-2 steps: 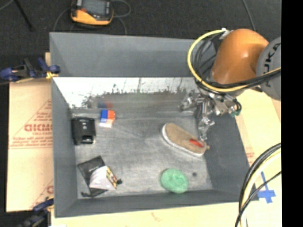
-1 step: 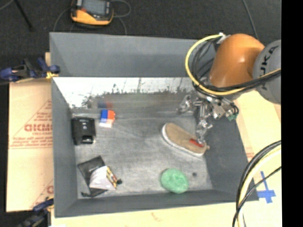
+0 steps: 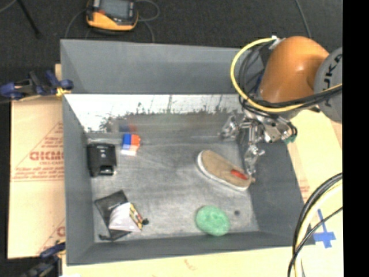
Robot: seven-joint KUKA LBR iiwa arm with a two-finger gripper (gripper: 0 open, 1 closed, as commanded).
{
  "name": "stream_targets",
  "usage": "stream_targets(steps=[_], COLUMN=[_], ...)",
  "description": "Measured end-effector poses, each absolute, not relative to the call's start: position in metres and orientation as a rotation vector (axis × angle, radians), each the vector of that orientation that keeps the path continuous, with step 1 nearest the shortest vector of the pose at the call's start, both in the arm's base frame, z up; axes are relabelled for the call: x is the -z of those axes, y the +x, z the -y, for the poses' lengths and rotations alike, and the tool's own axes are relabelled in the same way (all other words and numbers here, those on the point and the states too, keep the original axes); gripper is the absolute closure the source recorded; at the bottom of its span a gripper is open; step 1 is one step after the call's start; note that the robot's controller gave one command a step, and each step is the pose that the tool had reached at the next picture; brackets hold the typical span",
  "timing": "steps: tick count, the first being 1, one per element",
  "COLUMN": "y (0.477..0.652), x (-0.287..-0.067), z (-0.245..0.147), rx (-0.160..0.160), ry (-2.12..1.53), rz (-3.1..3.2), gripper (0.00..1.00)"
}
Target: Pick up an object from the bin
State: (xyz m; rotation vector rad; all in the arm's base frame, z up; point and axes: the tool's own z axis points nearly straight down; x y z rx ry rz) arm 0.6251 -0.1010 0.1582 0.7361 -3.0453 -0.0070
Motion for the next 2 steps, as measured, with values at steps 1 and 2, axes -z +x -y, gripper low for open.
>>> stream_targets(steps=[1, 2], y=[0.633, 0.618], x=[-0.148, -0.092], z=[0.093, 0.079], rx=[-0.015, -0.005], ry=[0.825, 1.038], rz=[3.051, 2.973], gripper=[0.00, 0.00])
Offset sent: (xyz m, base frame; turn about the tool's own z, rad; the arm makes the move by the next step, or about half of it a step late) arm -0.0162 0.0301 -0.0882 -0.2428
